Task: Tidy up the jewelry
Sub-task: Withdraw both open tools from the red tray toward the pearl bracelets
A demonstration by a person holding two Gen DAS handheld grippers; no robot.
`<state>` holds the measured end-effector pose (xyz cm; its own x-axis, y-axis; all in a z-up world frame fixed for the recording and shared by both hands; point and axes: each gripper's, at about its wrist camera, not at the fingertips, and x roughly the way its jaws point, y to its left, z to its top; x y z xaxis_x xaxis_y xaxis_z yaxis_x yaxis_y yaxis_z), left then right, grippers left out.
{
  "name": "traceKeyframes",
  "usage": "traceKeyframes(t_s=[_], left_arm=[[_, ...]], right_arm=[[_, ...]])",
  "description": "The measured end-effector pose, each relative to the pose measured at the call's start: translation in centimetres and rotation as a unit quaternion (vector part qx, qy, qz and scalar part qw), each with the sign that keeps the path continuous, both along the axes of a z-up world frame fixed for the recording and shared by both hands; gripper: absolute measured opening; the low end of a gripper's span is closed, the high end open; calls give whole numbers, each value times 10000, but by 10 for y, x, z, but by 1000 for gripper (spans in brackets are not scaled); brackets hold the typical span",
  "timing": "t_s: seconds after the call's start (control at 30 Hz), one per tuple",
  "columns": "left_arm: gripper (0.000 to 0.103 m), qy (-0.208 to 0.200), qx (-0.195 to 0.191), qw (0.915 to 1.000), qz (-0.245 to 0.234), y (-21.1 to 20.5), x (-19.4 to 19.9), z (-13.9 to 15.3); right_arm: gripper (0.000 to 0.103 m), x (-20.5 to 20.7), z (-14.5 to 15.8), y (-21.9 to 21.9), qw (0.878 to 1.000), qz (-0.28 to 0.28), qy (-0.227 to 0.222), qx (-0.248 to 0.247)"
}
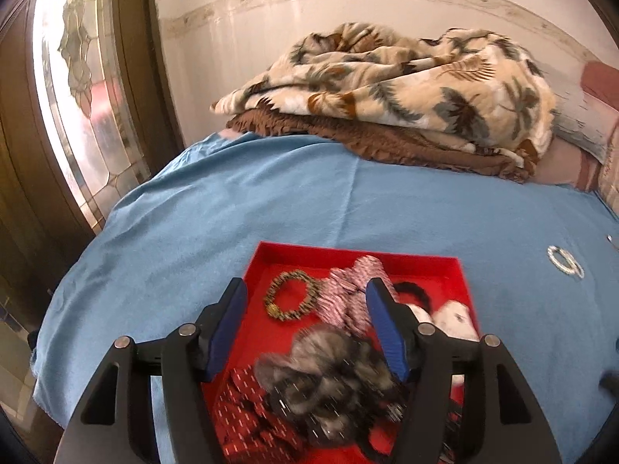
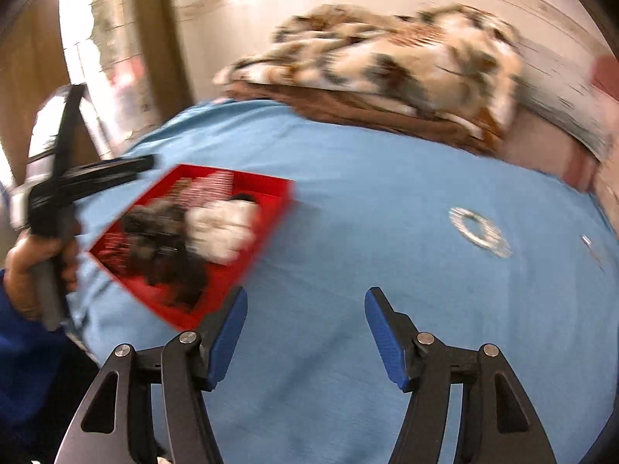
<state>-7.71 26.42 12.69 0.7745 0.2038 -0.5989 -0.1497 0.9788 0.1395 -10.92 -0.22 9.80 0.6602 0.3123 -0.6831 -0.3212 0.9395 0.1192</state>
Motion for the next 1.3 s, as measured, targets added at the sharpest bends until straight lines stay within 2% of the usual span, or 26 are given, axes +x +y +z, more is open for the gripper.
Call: traceKeyframes(t_s=[0.2,0.3,0.37,0.47,0.67,0.8,0.97,1.07,1.2,1.3], left_arm=[[63,9,-200,9992,-334,-35,-31,20],[66,-52,-159,9981,-597,-62,-44,31],[73,-50,-150,9962,-853,-86,-49,35],[73,51,-230,9928,-1175,-119,-50,35],[73,415,-196,9876,-1500,-175,-34,11],[73,676,-207,9851,-1567,-193,-24,-8],[73,847,-96,9846,-1529,-207,-9,-23],[73,942,-176,9847,-1456,-212,11,-29],[73,1064,-404,9838,-1385,-222,40,-37],[73,1137,-445,9827,-1393,-238,65,-45]], right_arm=[[68,5,-7,-82,9967,-771,79,-252],[68,15,-11,-118,9939,-1078,176,-157],[68,23,-15,-135,9924,-1205,238,-58],[68,39,-24,-152,9906,-1322,346,84],[65,88,-43,-161,9906,-1291,439,136],[49,132,-55,-171,9882,-1380,593,315],[46,182,-75,-175,9851,-1435,840,446],[43,197,-89,-168,9851,-1439,939,92],[36,198,-86,-159,9853,-1408,791,-560],[29,194,-87,-174,9821,-1578,767,-683]])
